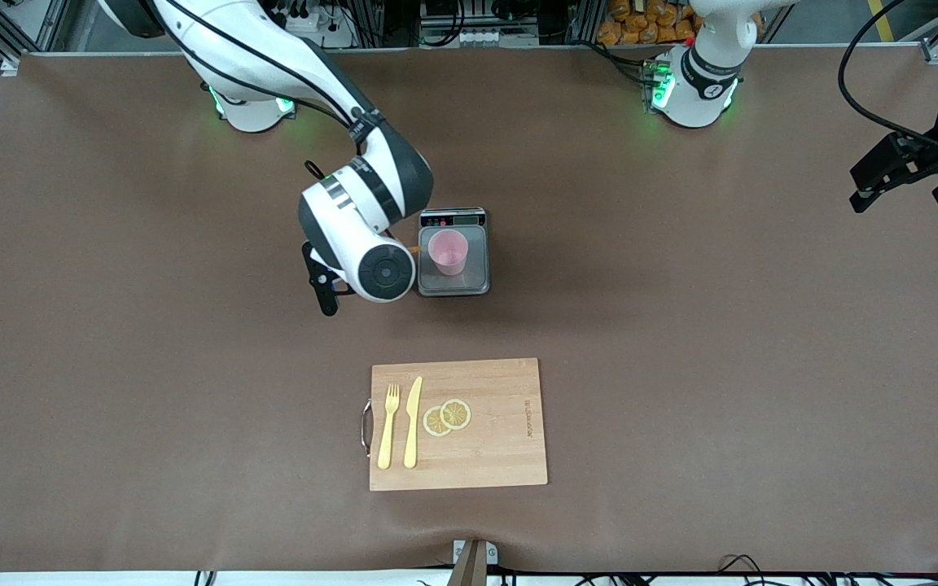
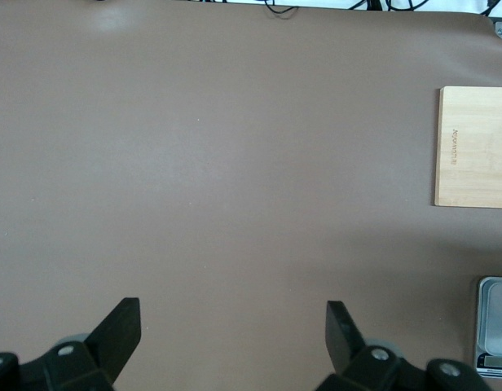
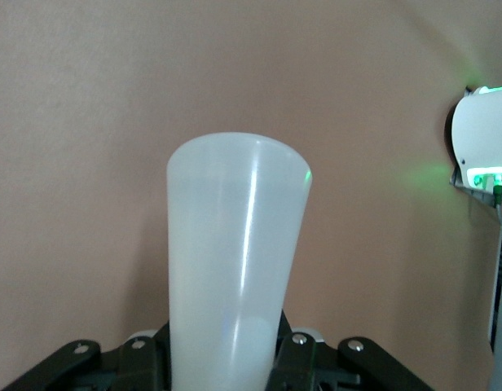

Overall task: Add sauce to pink cup with both arms
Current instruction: 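Carry the bottle back and lower it to the table with the right gripper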

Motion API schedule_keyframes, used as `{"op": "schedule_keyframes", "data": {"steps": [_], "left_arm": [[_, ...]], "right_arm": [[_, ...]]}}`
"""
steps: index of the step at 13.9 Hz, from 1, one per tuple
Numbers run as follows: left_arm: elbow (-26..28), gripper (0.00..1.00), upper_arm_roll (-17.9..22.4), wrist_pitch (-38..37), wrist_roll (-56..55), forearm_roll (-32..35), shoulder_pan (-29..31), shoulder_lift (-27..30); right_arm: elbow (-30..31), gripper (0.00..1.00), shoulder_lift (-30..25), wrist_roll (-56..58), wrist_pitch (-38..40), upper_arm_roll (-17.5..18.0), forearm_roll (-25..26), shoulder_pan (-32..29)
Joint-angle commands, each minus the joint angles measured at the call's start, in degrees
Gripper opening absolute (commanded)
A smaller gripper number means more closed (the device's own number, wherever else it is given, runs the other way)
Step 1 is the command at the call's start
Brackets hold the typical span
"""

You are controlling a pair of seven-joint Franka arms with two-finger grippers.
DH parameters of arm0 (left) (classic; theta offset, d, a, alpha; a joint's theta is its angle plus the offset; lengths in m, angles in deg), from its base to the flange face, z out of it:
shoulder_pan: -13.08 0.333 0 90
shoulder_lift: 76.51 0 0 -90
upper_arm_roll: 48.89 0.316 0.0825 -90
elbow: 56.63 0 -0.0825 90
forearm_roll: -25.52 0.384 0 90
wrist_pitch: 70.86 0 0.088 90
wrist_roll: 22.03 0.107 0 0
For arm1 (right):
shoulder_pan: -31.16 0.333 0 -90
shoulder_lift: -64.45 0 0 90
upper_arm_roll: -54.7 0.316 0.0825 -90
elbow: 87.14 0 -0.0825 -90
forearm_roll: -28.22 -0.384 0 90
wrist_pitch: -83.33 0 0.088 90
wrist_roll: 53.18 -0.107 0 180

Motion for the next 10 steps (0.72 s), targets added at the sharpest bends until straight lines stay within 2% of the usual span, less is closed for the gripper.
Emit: {"op": "schedule_keyframes", "data": {"steps": [1, 5, 8, 10], "left_arm": [[0.5, 1.00, 0.2, -0.7, 0.9, -1.1, -0.7, 0.9], [0.5, 1.00, 2.8, -1.2, -0.1, -0.6, -5.3, 1.0], [0.5, 1.00, 7.5, -1.8, 0.1, -1.1, -9.1, 1.7], [0.6, 1.00, 8.0, -3.5, 0.1, -1.2, -9.6, 1.9]], "right_arm": [[0.3, 0.40, -4.1, 6.4, 1.1, 0.7, -7.1, -3.6], [0.8, 0.40, -7.5, 17.7, 1.8, 0.7, -16.3, -9.9], [1.9, 0.41, -9.0, 24.9, 3.3, 0.7, -19.7, -13.7], [4.3, 0.42, -11.2, 29.5, 3.4, 0.7, -22.2, -16.4]]}}
